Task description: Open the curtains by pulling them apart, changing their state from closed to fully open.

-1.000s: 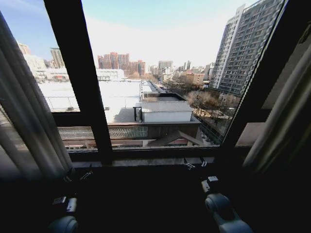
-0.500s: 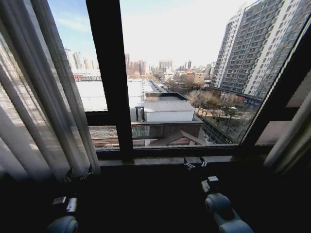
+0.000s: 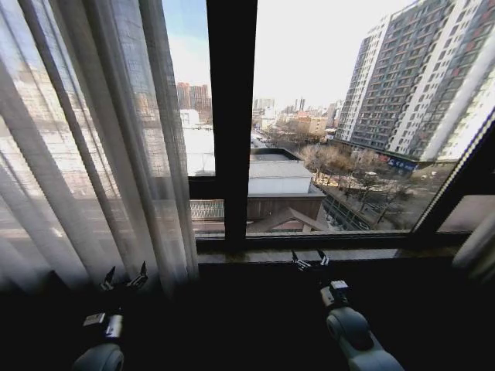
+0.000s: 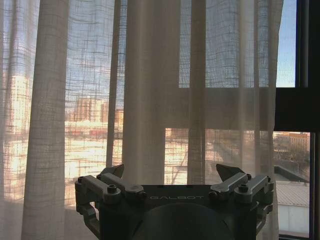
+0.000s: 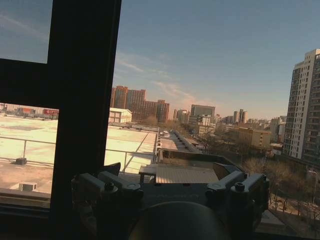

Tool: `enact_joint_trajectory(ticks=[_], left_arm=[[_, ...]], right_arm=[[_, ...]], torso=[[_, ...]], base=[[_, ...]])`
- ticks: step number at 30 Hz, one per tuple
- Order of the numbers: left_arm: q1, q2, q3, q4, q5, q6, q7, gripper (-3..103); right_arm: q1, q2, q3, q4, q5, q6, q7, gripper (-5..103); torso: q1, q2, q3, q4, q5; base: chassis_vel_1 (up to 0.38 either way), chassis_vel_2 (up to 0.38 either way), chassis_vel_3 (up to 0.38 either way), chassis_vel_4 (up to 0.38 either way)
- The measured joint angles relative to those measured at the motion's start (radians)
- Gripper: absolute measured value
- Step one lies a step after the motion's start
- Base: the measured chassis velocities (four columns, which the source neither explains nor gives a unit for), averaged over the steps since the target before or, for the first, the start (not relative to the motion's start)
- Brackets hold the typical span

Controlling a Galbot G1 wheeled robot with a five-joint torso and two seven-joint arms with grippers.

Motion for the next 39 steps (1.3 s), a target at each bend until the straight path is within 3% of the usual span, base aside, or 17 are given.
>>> enact_joint_trajectory(ticks=[4, 14, 39], left_arm=[[0.000, 0.000, 0.000, 0.000, 0.000, 0.000, 0.000, 100], [0.000, 0.000, 0.001, 0.000, 0.000, 0.000, 0.001, 100], [0.000, 0.000, 0.000, 0.000, 0.000, 0.000, 0.000, 100]], right_arm=[[0.000, 0.000, 0.000, 0.000, 0.000, 0.000, 0.000, 100], [0.000, 0.000, 0.001, 0.000, 0.000, 0.000, 0.000, 100], [0.000, 0.000, 0.000, 0.000, 0.000, 0.000, 0.000, 100]], torso=[[0.000, 0.000, 0.000, -0.0003, 0.0019], [0.000, 0.000, 0.000, 0.0003, 0.0000], [0.000, 0.000, 0.000, -0.0001, 0.0006]], base=[[0.004, -0.001, 0.002, 0.000], [-0.020, -0.022, 0.016, 0.022], [-0.041, -0.043, 0.039, 0.040]])
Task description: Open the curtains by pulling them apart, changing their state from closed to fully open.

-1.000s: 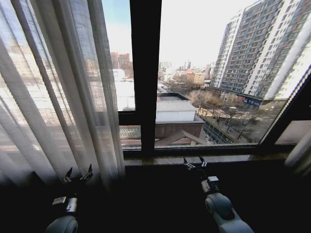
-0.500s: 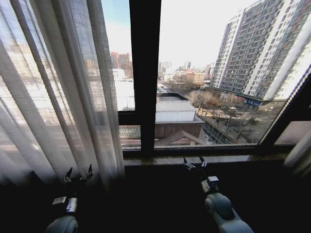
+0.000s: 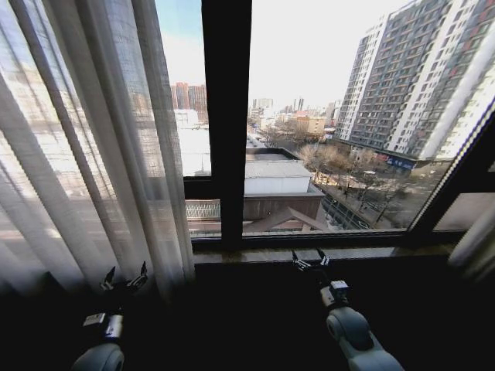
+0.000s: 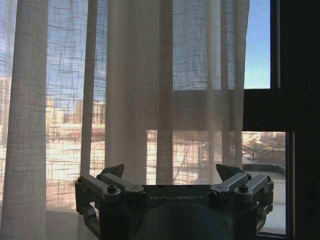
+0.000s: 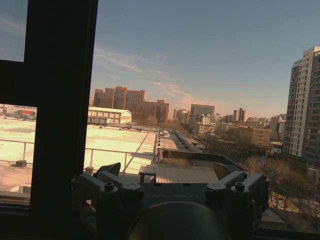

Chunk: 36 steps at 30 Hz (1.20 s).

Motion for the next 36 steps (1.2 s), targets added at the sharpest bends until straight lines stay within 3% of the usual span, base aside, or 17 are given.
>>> enact_joint_trajectory(ticks=[36], left_arm=[[0.000, 0.000, 0.000, 0.000, 0.000, 0.000, 0.000, 100]], right_arm=[[0.000, 0.000, 0.000, 0.000, 0.000, 0.000, 0.000, 100]], torso=[[0.000, 0.000, 0.000, 0.0001, 0.0002]], base=[[-0.012, -0.014, 0.014, 0.014]])
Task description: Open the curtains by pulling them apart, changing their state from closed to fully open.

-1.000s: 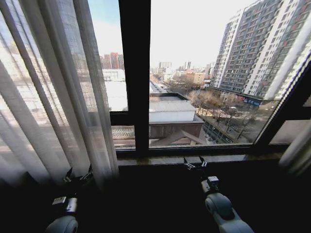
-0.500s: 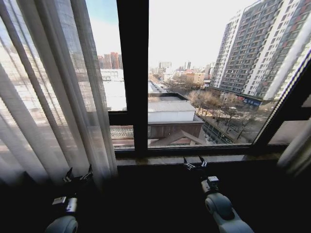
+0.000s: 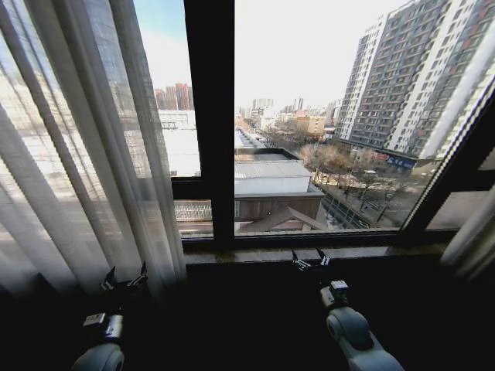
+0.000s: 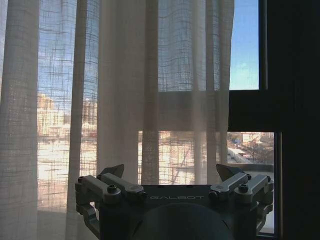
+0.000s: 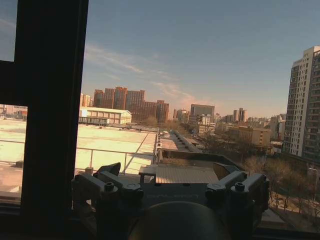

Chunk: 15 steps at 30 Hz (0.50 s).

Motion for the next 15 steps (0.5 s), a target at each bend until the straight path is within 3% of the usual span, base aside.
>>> enact_joint_trajectory(ticks=[15], left_arm=[[-0.003, -0.002, 0.004, -0.001, 0.002, 0.005, 0.000, 100]], right_arm=[[0.000, 0.000, 0.000, 0.000, 0.000, 0.000, 0.000, 100]], torso=[[0.000, 0.000, 0.000, 0.0001, 0.0001]], base=[[0.000, 0.000, 0.000, 0.000]])
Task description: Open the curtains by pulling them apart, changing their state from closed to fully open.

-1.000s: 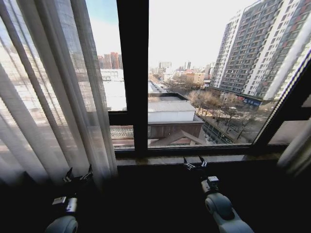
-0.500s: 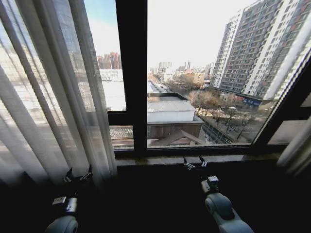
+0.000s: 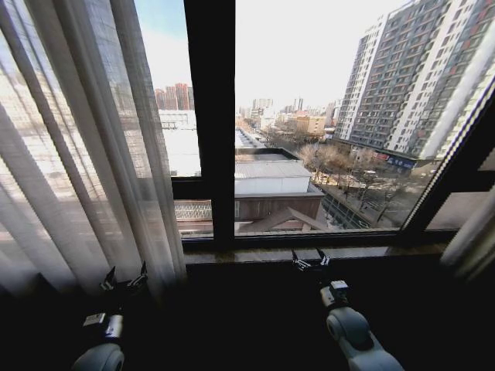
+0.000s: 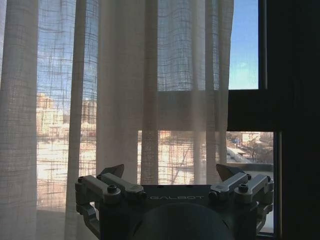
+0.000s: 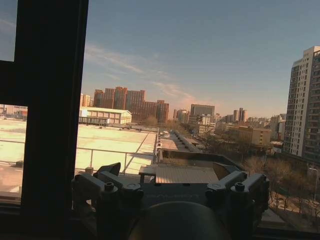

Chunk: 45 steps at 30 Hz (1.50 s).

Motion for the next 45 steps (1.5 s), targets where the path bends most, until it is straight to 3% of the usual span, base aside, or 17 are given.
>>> enact_joint_trajectory(ticks=[2, 3, 4, 10, 14, 20, 28, 33, 45], left_arm=[[-0.015, -0.015, 0.022, -0.011, 0.015, 0.034, 0.005, 100], [-0.035, -0.035, 0.051, -0.025, 0.034, 0.080, 0.012, 100], [-0.035, -0.035, 0.051, -0.025, 0.034, 0.080, 0.012, 100], [-0.123, -0.120, 0.176, -0.089, 0.121, 0.276, 0.042, 100], [-0.158, -0.087, 0.174, -0.063, 0.189, 0.218, 0.071, 100], [-0.171, 0.012, 0.103, -0.003, 0.199, 0.130, 0.025, 100], [-0.168, -0.018, 0.098, 0.063, 0.162, 0.015, -0.003, 100], [-0.163, -0.043, 0.098, 0.115, 0.159, -0.011, -0.006, 100], [-0.180, -0.056, 0.103, 0.126, 0.180, -0.012, -0.011, 99]], right_arm=[[0.000, 0.000, 0.000, 0.000, 0.000, 0.000, 0.000, 100], [0.000, 0.000, 0.000, 0.000, 0.000, 0.000, 0.000, 100], [0.000, 0.000, 0.000, 0.000, 0.000, 0.000, 0.000, 100], [0.000, 0.000, 0.000, 0.000, 0.000, 0.000, 0.000, 100], [0.000, 0.000, 0.000, 0.000, 0.000, 0.000, 0.000, 100], [0.000, 0.000, 0.000, 0.000, 0.000, 0.000, 0.000, 100], [0.000, 0.000, 0.000, 0.000, 0.000, 0.000, 0.000, 100], [0.000, 0.000, 0.000, 0.000, 0.000, 0.000, 0.000, 100], [0.000, 0.000, 0.000, 0.000, 0.000, 0.000, 0.000, 100]], torso=[[0.000, 0.000, 0.000, 0.0003, 0.0002], [0.000, 0.000, 0.000, -0.0001, -0.0002], [0.000, 0.000, 0.000, -0.0001, -0.0002], [0.000, 0.000, 0.000, -0.0003, 0.0001], [0.000, 0.000, 0.000, -0.0005, 0.0004], [0.000, 0.000, 0.000, 0.0002, -0.0001], [0.000, 0.000, 0.000, -0.0002, -0.0001], [0.000, 0.000, 0.000, 0.0000, -0.0002], [0.000, 0.000, 0.000, -0.0001, -0.0001]], base=[[0.000, 0.000, 0.000, 0.000], [0.000, 0.000, 0.000, 0.000], [0.000, 0.000, 0.000, 0.000], [0.000, 0.000, 0.000, 0.000], [0.000, 0.000, 0.000, 0.000], [0.000, 0.000, 0.000, 0.000], [0.000, 0.000, 0.000, 0.000], [0.000, 0.000, 0.000, 0.000], [0.000, 0.000, 0.000, 0.000]])
